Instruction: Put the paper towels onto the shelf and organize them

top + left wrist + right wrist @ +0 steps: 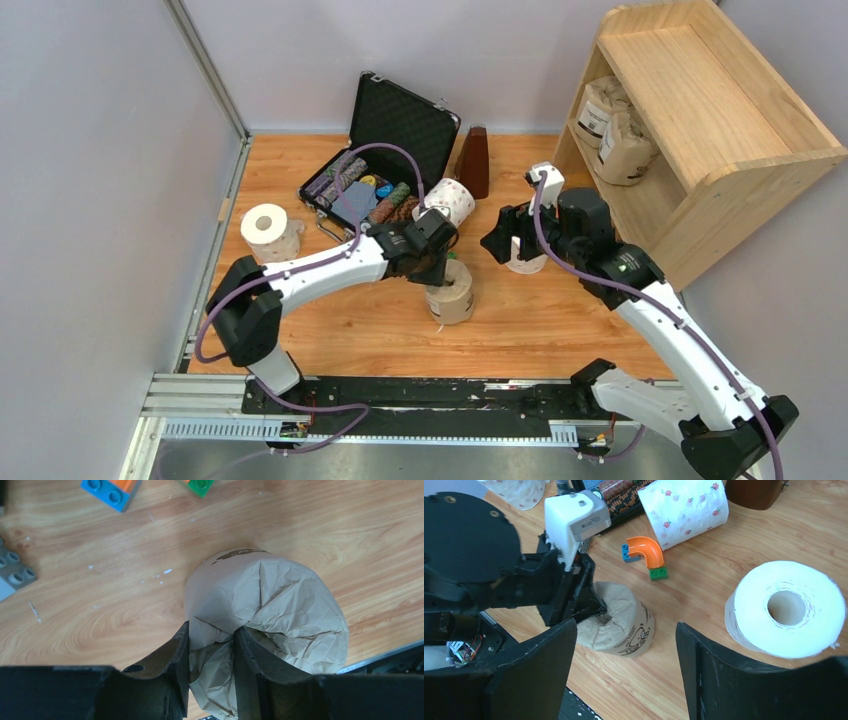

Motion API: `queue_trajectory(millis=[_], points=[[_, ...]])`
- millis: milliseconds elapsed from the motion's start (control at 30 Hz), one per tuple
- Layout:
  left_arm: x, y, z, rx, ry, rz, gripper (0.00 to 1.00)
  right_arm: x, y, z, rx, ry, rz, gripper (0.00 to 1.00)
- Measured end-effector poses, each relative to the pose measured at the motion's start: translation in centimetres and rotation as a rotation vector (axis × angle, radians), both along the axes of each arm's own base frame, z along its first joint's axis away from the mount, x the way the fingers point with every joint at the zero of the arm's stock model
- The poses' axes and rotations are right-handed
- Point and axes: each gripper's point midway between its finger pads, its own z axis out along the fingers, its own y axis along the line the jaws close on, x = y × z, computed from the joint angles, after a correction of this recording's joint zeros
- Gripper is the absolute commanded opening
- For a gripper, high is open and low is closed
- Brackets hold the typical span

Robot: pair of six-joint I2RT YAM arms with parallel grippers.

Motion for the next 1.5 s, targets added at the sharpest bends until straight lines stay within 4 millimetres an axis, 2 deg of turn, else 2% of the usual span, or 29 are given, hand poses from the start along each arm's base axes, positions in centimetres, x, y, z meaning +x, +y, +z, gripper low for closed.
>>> queue_trajectory(millis=[167,233,333,500,633,800,867,933,1100,1233,1367,1500], points=[[0.9,-2.0,-0.1,0.002,-0.021,-0.019,0.36,-0.7,-0.4,0.4,0.005,-0.007,-0.006,0.73],[1.2,-2.2,0.0,0.004,-0.032,-0.019,0.45,-1.0,-0.5,0.3,0.003,-0.003,-0.002,0.73],[1.5,-2.0,0.0,0.015,-0.044,-0.018,0.65,-1.4,-0.3,0.0,-0.004,0.013,0.016,0.73],[1.6,-1.9,0.6,0.014,-0.065,-0.018,0.87,-1.9,0.4,-0.6,-0.022,0.053,0.061,0.74],[1.9,-1.6,2.7,-0.019,-0.111,-0.005,0.99,-2.4,1.3,-0.5,-0.033,0.084,0.104,0.74],[2.7,0.3,7.8,-0.102,-0.215,0.054,1.0,-3.2,2.6,0.0,-0.051,0.104,0.167,0.74],[3.2,2.0,9.5,-0.136,-0.251,0.095,1.0,-3.6,3.1,-0.1,-0.062,0.115,0.19,0.74],[4.1,4.5,10.4,-0.151,-0.277,0.157,1.0,-4.0,3.7,-0.5,-0.076,0.134,0.211,0.73],[5.7,11.7,10.7,-0.113,-0.314,0.338,1.0,-4.6,5.3,-2.7,-0.145,0.205,0.253,0.73],[5.1,17.3,10.6,-0.051,-0.328,0.444,1.0,-5.3,6.8,-5.1,-0.226,0.278,0.276,0.72],[3.9,22.2,12.6,-0.003,-0.403,0.538,1.0,-5.5,7.9,-6.8,-0.296,0.339,0.28,0.72],[1.9,24.9,14.8,0.022,-0.497,0.571,1.0,-5.1,8.7,-8.0,-0.348,0.396,0.259,0.71]])
